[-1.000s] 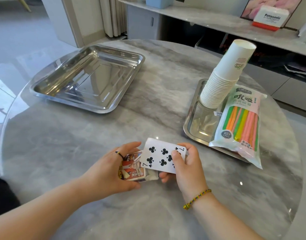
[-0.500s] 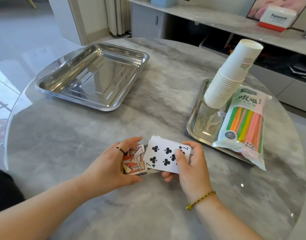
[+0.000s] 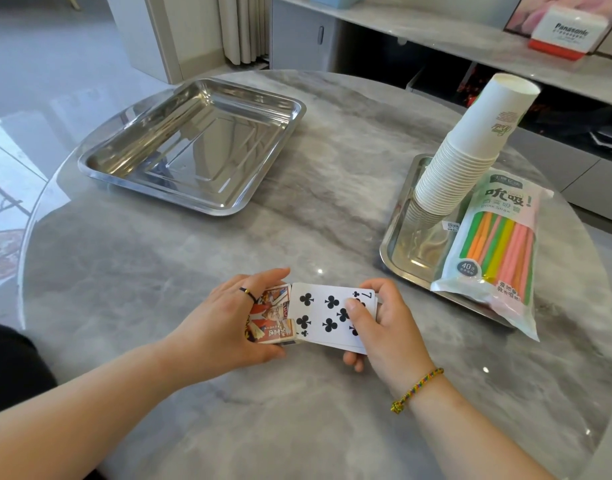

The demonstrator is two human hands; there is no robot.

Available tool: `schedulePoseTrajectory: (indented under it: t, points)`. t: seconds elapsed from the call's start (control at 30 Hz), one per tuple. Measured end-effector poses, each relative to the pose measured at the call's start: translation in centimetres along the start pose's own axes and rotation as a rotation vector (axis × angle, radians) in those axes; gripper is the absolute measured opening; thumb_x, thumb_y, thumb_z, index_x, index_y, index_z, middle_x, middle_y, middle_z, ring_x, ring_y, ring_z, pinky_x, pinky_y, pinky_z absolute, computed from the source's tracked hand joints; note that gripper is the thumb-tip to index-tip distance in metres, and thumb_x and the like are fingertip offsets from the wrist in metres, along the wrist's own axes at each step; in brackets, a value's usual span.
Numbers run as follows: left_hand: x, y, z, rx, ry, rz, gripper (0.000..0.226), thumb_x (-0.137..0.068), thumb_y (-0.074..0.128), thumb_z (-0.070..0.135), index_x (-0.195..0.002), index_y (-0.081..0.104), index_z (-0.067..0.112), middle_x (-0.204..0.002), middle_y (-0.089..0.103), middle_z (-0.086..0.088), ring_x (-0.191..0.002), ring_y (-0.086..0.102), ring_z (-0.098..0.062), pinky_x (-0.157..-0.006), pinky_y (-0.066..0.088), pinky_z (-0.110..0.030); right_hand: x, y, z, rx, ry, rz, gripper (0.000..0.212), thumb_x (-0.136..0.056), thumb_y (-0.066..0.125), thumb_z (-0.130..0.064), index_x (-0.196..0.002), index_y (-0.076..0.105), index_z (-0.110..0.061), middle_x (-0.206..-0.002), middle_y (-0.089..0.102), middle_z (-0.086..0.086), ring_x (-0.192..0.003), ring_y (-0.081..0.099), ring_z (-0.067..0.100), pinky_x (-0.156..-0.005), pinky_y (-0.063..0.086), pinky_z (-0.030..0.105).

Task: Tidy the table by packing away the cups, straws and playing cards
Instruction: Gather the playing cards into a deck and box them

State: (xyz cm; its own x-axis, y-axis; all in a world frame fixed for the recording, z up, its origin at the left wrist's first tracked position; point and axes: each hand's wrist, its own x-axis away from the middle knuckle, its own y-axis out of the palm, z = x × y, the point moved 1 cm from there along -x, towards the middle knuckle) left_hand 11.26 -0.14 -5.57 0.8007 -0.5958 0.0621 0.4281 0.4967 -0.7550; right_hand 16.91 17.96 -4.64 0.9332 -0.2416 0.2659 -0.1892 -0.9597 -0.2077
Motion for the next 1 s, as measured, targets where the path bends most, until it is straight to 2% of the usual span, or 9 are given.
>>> schedulePoseTrajectory:
  t: [0.07, 0.2, 0.37, 0.47, 0.57, 0.67, 0.73, 0.87, 1.0]
  points:
    - [-0.04, 0.00, -0.04, -0.011, 0.002, -0.005, 0.090, -0.062, 0.077, 0.034, -0.104, 0.004, 0.064, -0.110, 0.037, 0.021, -0.101, 0.034, 0.005, -0.088, 0.023, -0.002, -0.12, -0.06, 0.08, 0.013, 0.012, -0.016, 0.021, -0.090, 0.045, -0.010, -0.078, 0.039, -0.026, -0.063, 0.054, 0.004, -0.027, 0.046, 0.010, -0.028, 0.033, 0.017]
    - [-0.06, 0.01, -0.13, -0.038, 0.017, 0.010, 0.090, -0.063, 0.077, 0.033, -0.105, 0.002, 0.062, -0.107, 0.034, 0.022, -0.099, 0.031, 0.005, -0.083, 0.014, 0.011, -0.15, 0.06, 0.22, 0.005, 0.020, -0.034, 0.021, -0.090, 0.044, -0.008, -0.081, 0.043, -0.026, -0.064, 0.054, 0.004, -0.028, 0.046, 0.010, -0.028, 0.032, 0.016]
    - [-0.11, -0.13, 0.26, -0.042, 0.020, 0.029, 0.087, -0.065, 0.076, 0.031, -0.111, 0.006, 0.055, -0.107, 0.028, 0.027, -0.106, 0.030, 0.005, -0.086, 0.014, 0.001, 0.01, 0.12, 0.21, -0.029, 0.015, -0.006, 0.021, -0.090, 0.043, -0.006, -0.081, 0.044, -0.025, -0.060, 0.055, 0.005, -0.027, 0.046, 0.010, -0.027, 0.033, 0.016]
    - [-0.04, -0.16, 0.37, -0.059, 0.024, 0.023, 0.087, -0.066, 0.075, 0.032, -0.121, 0.010, 0.050, -0.109, 0.027, 0.027, -0.112, 0.031, 0.002, -0.085, 0.010, 0.005, 0.02, 0.14, 0.16, 0.004, 0.005, -0.023, 0.021, -0.090, 0.044, -0.007, -0.080, 0.044, -0.026, -0.061, 0.055, 0.004, -0.028, 0.047, 0.010, -0.028, 0.033, 0.017]
    - [-0.03, -0.15, 0.35, -0.064, 0.034, 0.013, 0.086, -0.066, 0.075, 0.033, -0.125, 0.014, 0.048, -0.109, 0.028, 0.028, -0.107, 0.029, 0.006, -0.083, 0.007, 0.011, -0.05, 0.04, 0.09, 0.036, 0.008, -0.043, 0.021, -0.090, 0.045, -0.008, -0.081, 0.044, -0.027, -0.062, 0.055, 0.003, -0.029, 0.047, 0.010, -0.028, 0.033, 0.017]
    - [-0.13, -0.26, 0.25, -0.069, 0.069, 0.022, 0.077, -0.065, 0.075, 0.032, -0.126, 0.030, 0.040, -0.105, 0.029, 0.032, -0.099, 0.026, 0.011, -0.082, 0.011, 0.012, -0.05, 0.00, -0.01, 0.051, 0.000, -0.045, 0.021, -0.090, 0.045, -0.008, -0.080, 0.045, -0.027, -0.062, 0.055, 0.003, -0.029, 0.047, 0.010, -0.029, 0.034, 0.017]
    - [-0.17, -0.30, 0.15, -0.086, 0.096, 0.014, 0.066, -0.065, 0.074, 0.031, -0.120, 0.040, 0.033, -0.106, 0.034, 0.029, -0.099, 0.031, 0.008, -0.082, 0.015, 0.009, 0.04, 0.06, -0.03, 0.044, -0.005, -0.032, 0.021, -0.089, 0.046, -0.008, -0.080, 0.045, -0.027, -0.062, 0.055, 0.002, -0.029, 0.047, 0.010, -0.028, 0.033, 0.017]
    - [-0.22, -0.35, -0.13, -0.096, 0.114, 0.037, 0.051, -0.065, 0.073, 0.029, -0.107, 0.043, 0.033, -0.106, 0.038, 0.020, -0.102, 0.039, -0.004, -0.079, 0.023, 0.006, 0.30, 0.18, -0.01, 0.018, 0.001, 0.003, 0.021, -0.089, 0.046, -0.009, -0.080, 0.046, -0.028, -0.064, 0.056, 0.002, -0.029, 0.046, 0.010, -0.029, 0.034, 0.017]
    - [-0.41, -0.49, -0.11, -0.113, 0.122, 0.051, 0.051, -0.064, 0.073, 0.024, -0.109, 0.051, 0.024, -0.108, 0.041, 0.014, -0.099, 0.042, -0.008, -0.077, 0.026, 0.001, 0.49, 0.36, -0.04, -0.008, -0.002, 0.025, 0.021, -0.089, 0.046, -0.008, -0.080, 0.046, -0.028, -0.060, 0.057, -0.001, -0.029, 0.047, 0.010, -0.030, 0.035, 0.017]
